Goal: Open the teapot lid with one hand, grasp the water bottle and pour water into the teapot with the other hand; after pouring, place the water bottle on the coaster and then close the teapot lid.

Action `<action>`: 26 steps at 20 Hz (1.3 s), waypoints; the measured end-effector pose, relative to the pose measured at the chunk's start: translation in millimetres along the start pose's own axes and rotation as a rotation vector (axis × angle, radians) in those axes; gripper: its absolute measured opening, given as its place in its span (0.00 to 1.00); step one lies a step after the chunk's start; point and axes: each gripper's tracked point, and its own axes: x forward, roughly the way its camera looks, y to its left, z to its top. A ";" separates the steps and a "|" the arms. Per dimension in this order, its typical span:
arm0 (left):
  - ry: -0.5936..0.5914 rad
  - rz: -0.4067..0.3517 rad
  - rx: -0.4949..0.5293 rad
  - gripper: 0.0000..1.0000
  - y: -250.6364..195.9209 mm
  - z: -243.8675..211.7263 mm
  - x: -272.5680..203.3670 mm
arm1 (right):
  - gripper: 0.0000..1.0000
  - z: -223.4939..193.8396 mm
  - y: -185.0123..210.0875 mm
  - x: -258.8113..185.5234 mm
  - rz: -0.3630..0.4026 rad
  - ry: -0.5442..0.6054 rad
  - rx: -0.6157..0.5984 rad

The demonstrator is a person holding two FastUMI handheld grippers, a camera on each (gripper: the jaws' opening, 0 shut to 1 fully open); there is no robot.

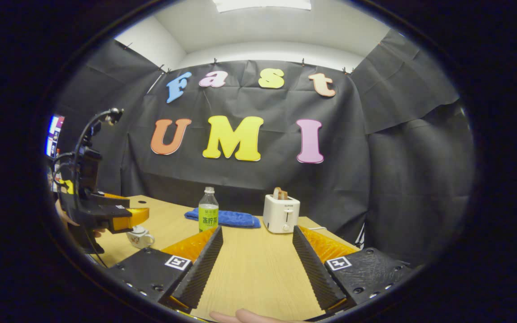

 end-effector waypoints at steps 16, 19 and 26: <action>-0.110 0.092 -0.026 0.97 19.2 72.3 -86.9 | 0.94 35.2 -2.7 -38.4 0.022 0.020 0.006; -0.120 0.081 -0.017 0.97 12.3 72.8 -93.0 | 0.94 35.0 -6.0 -40.5 0.006 0.017 -0.033; -0.137 0.068 0.003 0.97 4.8 76.3 -97.8 | 0.94 29.7 -14.8 -35.3 0.001 0.038 -0.015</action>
